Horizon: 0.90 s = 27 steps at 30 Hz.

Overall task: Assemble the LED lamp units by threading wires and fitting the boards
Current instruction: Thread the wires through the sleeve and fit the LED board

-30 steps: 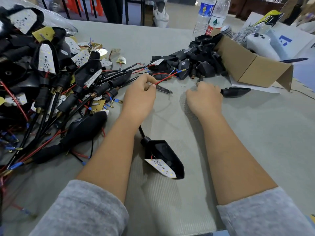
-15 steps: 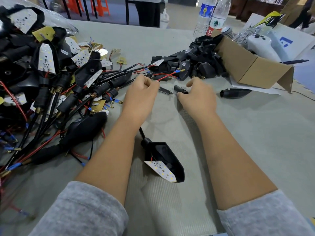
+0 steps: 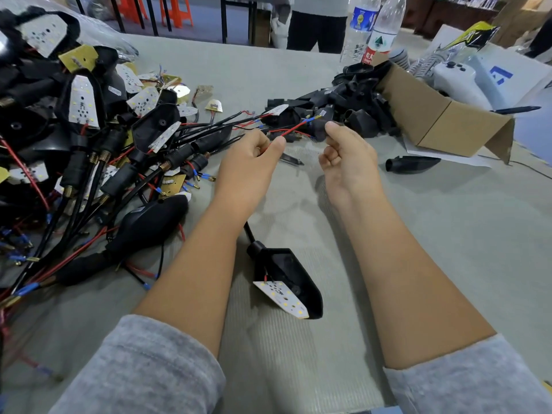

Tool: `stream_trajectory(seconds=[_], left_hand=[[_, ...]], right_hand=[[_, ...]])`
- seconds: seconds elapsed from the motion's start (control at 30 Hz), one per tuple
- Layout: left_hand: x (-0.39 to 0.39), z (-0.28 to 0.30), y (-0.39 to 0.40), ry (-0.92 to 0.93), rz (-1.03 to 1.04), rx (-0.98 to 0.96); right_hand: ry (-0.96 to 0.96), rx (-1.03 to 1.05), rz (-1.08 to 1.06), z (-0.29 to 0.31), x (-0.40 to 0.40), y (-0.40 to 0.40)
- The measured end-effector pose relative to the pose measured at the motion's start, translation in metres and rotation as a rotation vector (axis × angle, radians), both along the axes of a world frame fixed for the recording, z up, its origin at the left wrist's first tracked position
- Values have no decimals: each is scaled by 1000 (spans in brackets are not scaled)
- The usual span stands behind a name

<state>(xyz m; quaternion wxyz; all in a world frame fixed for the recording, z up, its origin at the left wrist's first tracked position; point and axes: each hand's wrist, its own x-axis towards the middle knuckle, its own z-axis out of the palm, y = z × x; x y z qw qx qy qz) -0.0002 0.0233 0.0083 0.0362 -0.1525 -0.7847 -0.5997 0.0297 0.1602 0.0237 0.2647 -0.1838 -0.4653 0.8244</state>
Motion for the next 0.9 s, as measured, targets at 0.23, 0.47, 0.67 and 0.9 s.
stream_trajectory(seconds=[0.23,0.47,0.67,0.9], left_hand=[[-1,-1,0,14,-16,-39],[-1,-2,0,23,-60,-66],[0,-1,-1,19,-28,-10],[-6,1,-1,63,102,35]], right_hand=[[119,-203,317,5,9,0],[94,-184,385,5,8,0],[114,-146,396,4,8,-4],[23,15,384,1,3,-9]])
